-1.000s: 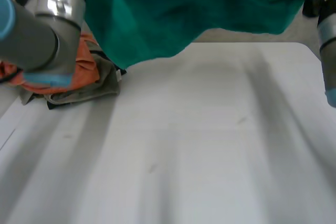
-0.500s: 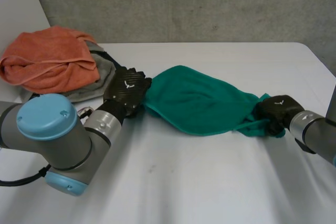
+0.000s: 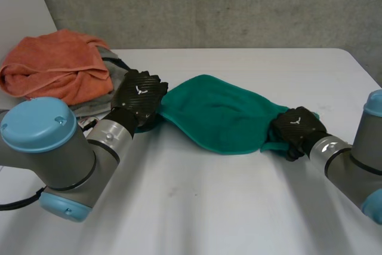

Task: Fold the laundry.

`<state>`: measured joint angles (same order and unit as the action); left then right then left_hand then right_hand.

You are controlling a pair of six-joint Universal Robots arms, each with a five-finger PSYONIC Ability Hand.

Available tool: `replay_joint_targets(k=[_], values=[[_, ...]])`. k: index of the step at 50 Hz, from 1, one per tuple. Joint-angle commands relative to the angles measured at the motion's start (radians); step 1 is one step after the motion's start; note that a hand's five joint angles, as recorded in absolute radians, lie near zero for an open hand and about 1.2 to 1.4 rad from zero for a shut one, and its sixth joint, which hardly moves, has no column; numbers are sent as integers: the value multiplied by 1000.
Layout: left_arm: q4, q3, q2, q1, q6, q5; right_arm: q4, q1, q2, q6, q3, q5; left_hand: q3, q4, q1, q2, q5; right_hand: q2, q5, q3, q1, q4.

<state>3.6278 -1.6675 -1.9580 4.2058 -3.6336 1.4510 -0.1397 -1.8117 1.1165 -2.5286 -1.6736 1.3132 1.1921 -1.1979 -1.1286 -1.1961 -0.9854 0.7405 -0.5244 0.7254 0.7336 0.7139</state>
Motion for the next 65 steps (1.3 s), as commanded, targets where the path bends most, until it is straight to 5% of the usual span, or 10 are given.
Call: replay_joint_targets(k=[1, 7, 16, 23, 30, 40, 44, 53, 60, 65], values=[[-1, 2, 1, 11, 7, 3, -44, -37, -110, 7, 69, 46, 204, -198, -268, -200, -236, 464, -506, 479, 471, 491], [-41, 2, 66, 28, 23, 5, -54, -26, -64, -15, 92, 127, 204, -198, -268, -200, -236, 656, -697, 671, 663, 682], [-248, 37, 381, 85, 21, -3, 162, 178, 434, -229, 167, 123, 204, -198, -268, -200, -236, 656, -697, 671, 663, 682], [-489, 159, 502, 115, 18, -20, 547, 285, 479, -216, 382, 15, 204, -198, -268, -200, -236, 656, -697, 671, 663, 682], [-633, 186, 409, 119, 10, -90, 620, 308, 415, -132, 390, -14, 204, -198, -268, -200, -236, 656, -697, 671, 663, 682], [-626, 395, -37, 112, -141, -49, 586, 218, 126, -59, 488, 135, 204, -198, -268, -200, -236, 656, -697, 671, 663, 682], [-548, 606, -143, 100, -204, 35, 406, 175, 52, -127, 595, 219, 204, -198, -268, -200, -236, 656, -697, 671, 663, 682], [26, 729, -64, 68, -198, 68, -243, 158, 135, -294, 588, 250, 204, -198, -268, -200, -236, 656, -697, 671, 663, 682], [-12, 559, 31, 46, -177, 68, -95, 163, 175, -295, 529, 204, 204, -198, -268, -200, -236, 656, -697, 671, 663, 682], [-29, 350, 57, 39, -126, 66, 102, 210, 169, -292, 428, 30, 204, -198, -268, -200, -236, 656, -697, 671, 663, 682]])
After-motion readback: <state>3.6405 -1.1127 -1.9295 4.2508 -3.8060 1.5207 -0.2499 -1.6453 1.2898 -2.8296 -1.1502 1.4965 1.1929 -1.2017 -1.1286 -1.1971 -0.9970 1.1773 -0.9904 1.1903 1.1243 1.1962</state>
